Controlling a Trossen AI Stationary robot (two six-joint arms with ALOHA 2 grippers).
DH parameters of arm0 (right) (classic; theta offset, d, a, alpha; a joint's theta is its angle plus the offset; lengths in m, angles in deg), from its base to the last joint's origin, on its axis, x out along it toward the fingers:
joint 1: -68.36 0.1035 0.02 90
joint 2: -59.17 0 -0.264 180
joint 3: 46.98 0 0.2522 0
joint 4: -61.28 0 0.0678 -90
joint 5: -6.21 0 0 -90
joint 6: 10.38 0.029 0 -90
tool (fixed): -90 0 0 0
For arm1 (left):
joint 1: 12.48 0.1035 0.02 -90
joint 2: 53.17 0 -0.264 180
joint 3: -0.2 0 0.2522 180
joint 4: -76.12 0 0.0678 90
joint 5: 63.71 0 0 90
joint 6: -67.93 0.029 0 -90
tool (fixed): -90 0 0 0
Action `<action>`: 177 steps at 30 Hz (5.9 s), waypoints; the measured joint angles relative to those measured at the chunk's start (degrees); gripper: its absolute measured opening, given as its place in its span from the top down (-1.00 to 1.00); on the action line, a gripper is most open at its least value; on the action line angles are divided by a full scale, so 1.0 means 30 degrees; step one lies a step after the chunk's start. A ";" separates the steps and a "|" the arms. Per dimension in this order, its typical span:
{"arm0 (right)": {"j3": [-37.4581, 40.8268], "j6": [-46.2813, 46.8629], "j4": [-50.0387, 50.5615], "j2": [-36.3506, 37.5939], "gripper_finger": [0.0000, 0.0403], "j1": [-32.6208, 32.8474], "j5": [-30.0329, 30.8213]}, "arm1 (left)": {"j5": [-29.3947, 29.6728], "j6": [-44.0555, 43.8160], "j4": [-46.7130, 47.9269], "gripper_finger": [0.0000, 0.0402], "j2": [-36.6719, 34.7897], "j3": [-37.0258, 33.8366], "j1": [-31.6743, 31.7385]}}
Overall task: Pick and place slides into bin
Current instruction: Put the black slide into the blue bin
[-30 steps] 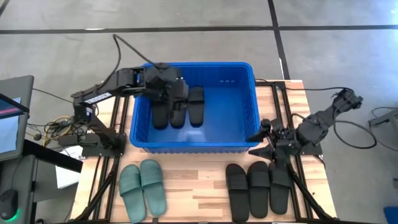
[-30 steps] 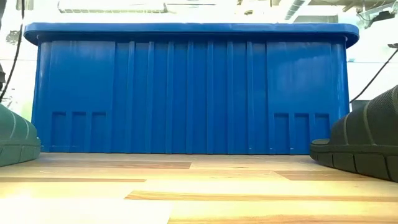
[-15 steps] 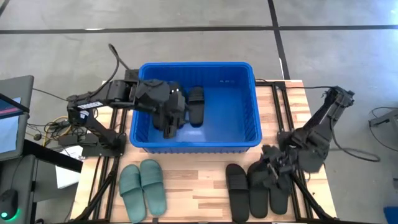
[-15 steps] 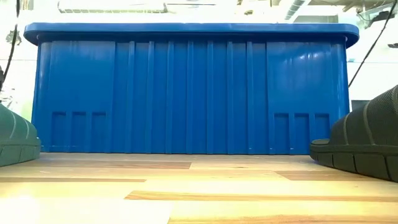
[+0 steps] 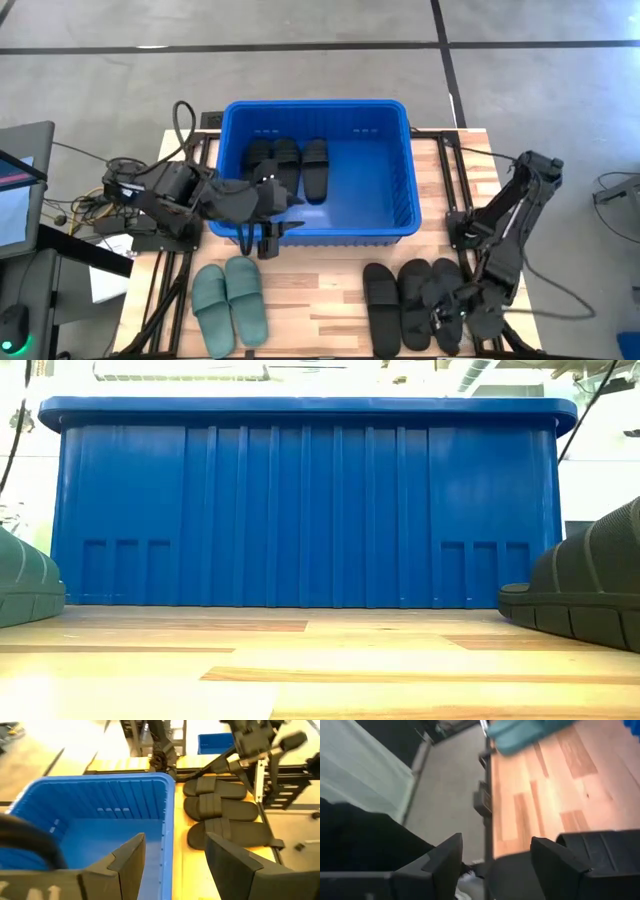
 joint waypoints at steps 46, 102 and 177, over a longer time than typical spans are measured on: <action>-0.7104 -0.0984 1.3061 -1.1588 0.35 -0.3577 -0.0506 | 0.7256 -0.4381 0.7290 0.04 -0.1049 -0.0007 -0.5823; -2.5259 -0.4994 2.3622 -1.1567 0.99 -0.6673 0.7853 | 1.2263 -0.6175 1.0071 0.04 -0.3879 -0.0007 -1.0594; -0.4291 -2.7788 0.1676 -0.7244 0.99 -2.8568 -0.4612 | 2.0266 -1.7055 0.9466 0.04 -0.6730 -0.8029 -1.0434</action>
